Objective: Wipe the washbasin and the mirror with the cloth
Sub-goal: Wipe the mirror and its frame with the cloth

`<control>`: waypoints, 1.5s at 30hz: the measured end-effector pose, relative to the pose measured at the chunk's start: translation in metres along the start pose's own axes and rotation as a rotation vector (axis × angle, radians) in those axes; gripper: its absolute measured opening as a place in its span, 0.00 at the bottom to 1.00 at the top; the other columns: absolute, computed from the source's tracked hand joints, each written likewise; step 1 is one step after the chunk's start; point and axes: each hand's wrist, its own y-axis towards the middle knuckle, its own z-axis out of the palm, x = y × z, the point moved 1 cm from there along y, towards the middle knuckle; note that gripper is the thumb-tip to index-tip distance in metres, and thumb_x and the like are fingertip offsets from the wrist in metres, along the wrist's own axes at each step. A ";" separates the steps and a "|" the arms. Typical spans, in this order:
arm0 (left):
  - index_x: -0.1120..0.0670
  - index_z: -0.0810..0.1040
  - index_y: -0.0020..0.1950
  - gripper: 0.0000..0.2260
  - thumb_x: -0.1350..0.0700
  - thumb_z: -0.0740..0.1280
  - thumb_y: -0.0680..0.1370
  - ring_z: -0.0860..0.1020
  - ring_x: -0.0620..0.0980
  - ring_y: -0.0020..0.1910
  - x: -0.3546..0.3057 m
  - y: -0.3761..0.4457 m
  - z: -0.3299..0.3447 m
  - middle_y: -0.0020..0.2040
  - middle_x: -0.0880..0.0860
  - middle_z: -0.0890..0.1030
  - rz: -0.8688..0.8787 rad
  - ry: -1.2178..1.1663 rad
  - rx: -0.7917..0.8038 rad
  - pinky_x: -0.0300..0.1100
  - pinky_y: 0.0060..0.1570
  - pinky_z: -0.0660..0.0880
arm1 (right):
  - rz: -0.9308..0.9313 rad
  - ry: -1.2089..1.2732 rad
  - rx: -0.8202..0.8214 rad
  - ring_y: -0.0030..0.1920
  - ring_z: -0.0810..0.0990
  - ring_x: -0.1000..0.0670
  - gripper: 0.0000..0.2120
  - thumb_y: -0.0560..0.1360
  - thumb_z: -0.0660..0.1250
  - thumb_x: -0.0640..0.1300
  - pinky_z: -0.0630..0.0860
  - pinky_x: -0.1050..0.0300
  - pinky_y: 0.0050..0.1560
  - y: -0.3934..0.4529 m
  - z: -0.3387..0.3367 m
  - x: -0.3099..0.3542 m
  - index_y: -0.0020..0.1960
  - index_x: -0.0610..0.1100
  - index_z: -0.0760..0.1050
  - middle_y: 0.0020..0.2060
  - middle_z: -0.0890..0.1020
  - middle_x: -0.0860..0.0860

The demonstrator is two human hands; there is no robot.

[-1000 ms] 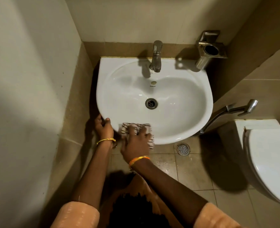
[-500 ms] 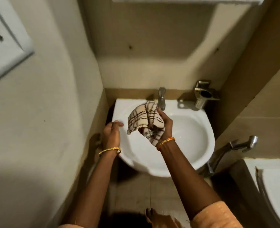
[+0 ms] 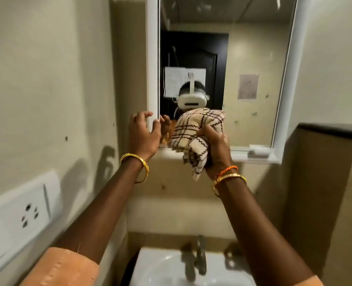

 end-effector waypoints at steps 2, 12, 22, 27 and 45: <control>0.57 0.71 0.64 0.19 0.50 0.63 0.76 0.72 0.56 0.64 -0.017 0.044 0.009 0.64 0.57 0.73 0.061 0.037 -0.002 0.51 0.64 0.69 | -0.222 -0.075 0.005 0.40 0.82 0.50 0.24 0.65 0.71 0.36 0.82 0.51 0.43 0.025 0.017 0.032 0.60 0.36 0.72 0.41 0.81 0.46; 0.55 0.65 0.71 0.26 0.41 0.59 0.78 0.74 0.59 0.64 -0.063 0.155 0.026 0.66 0.58 0.75 0.061 -0.134 -0.003 0.45 0.62 0.69 | -1.349 -0.854 -0.208 0.45 0.80 0.38 0.25 0.65 0.66 0.36 0.75 0.54 0.42 0.145 0.092 0.174 0.63 0.38 0.74 0.50 0.83 0.42; 0.56 0.69 0.64 0.16 0.50 0.58 0.81 0.72 0.44 0.22 -0.050 0.173 0.042 0.28 0.50 0.73 -0.056 -0.550 0.038 0.37 0.24 0.71 | -1.153 -1.381 -0.054 0.68 0.68 0.42 0.24 0.73 0.64 0.39 0.71 0.60 0.61 0.232 0.186 0.219 0.68 0.44 0.68 0.67 0.73 0.43; 0.57 0.68 0.67 0.18 0.50 0.59 0.80 0.80 0.69 0.48 -0.045 0.176 0.037 0.51 0.69 0.80 -0.081 -0.628 0.092 0.62 0.47 0.79 | -1.385 -1.641 0.082 0.72 0.60 0.42 0.26 0.71 0.65 0.42 0.51 0.40 0.73 0.208 0.200 0.186 0.69 0.46 0.68 0.70 0.70 0.48; 0.51 0.68 0.71 0.17 0.56 0.55 0.82 0.78 0.44 0.49 -0.049 0.160 0.018 0.60 0.53 0.78 -0.023 -0.610 0.145 0.35 0.50 0.77 | -1.297 -1.718 0.165 0.75 0.54 0.45 0.31 0.72 0.68 0.48 0.48 0.43 0.75 0.200 0.181 0.186 0.73 0.51 0.63 0.74 0.64 0.53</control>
